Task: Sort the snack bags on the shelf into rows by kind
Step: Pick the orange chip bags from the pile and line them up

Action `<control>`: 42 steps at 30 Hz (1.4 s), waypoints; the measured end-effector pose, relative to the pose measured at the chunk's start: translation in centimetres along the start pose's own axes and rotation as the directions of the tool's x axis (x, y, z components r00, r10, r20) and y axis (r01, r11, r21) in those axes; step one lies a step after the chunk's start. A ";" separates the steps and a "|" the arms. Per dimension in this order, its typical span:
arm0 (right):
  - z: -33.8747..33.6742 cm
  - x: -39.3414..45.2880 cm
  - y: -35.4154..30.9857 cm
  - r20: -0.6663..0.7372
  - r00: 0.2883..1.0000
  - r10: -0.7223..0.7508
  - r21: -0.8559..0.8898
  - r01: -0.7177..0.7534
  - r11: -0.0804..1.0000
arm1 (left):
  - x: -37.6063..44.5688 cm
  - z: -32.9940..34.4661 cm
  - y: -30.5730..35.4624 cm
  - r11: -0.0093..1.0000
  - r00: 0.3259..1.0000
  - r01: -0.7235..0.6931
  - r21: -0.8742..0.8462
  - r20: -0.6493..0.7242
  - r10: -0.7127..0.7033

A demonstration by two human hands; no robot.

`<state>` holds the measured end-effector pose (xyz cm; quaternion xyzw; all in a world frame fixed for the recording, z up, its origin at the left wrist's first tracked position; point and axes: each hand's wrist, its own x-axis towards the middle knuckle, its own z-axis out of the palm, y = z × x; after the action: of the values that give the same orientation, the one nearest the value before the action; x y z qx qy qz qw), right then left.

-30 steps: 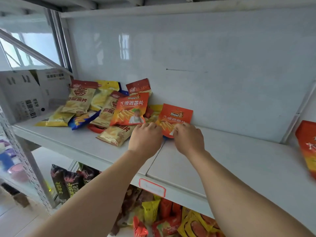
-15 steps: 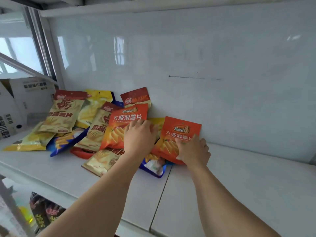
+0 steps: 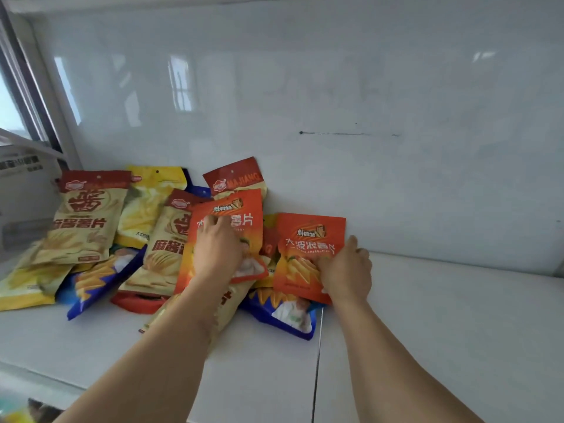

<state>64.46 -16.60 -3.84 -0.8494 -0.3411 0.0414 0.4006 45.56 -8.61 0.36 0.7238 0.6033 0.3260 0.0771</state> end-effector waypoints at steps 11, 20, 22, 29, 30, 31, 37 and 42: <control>-1.2 -1.0 -2.5 0.159 0.948 0.277 -0.055 -0.272 0.961 | 3.0 -1.7 -3.4 0.968 0.951 0.186 0.169 0.217 -0.221; -1.6 -2.1 -2.6 0.085 0.950 0.301 0.048 -0.305 0.951 | 2.6 -3.0 -3.4 0.981 0.934 0.160 0.112 0.303 -0.187; -1.2 -2.0 -2.1 0.049 0.957 0.284 0.101 -0.288 0.952 | 2.5 -3.1 -3.6 0.977 0.925 0.210 0.040 0.316 -0.211; -2.3 -2.2 -0.6 0.167 0.936 0.308 0.478 -0.351 0.805 | 2.4 -3.8 -3.9 0.851 0.914 0.330 -0.409 0.365 -0.179; -2.5 -2.2 -0.2 0.174 0.937 0.303 0.520 -0.349 0.780 | 2.2 -3.9 -3.7 0.843 0.930 0.305 -0.443 0.332 -0.162; -2.9 -2.3 0.0 0.169 0.941 0.294 0.544 -0.338 0.768 | 1.9 -4.3 -3.3 0.778 0.931 0.321 -0.540 0.329 -0.156; -7.3 -3.4 2.2 0.137 0.956 0.258 0.608 -0.287 0.740 | -1.5 -4.4 -0.7 0.649 0.933 0.236 -0.723 0.355 0.056; -12.5 -4.4 6.6 0.079 0.959 0.273 0.666 -0.255 0.701 | -6.0 -1.3 3.0 0.544 0.874 0.287 -0.788 0.448 0.188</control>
<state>69.04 -30.38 -0.91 -0.6887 -0.1728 0.2072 0.6729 46.95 -15.28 0.59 0.6366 0.3553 0.3795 0.5696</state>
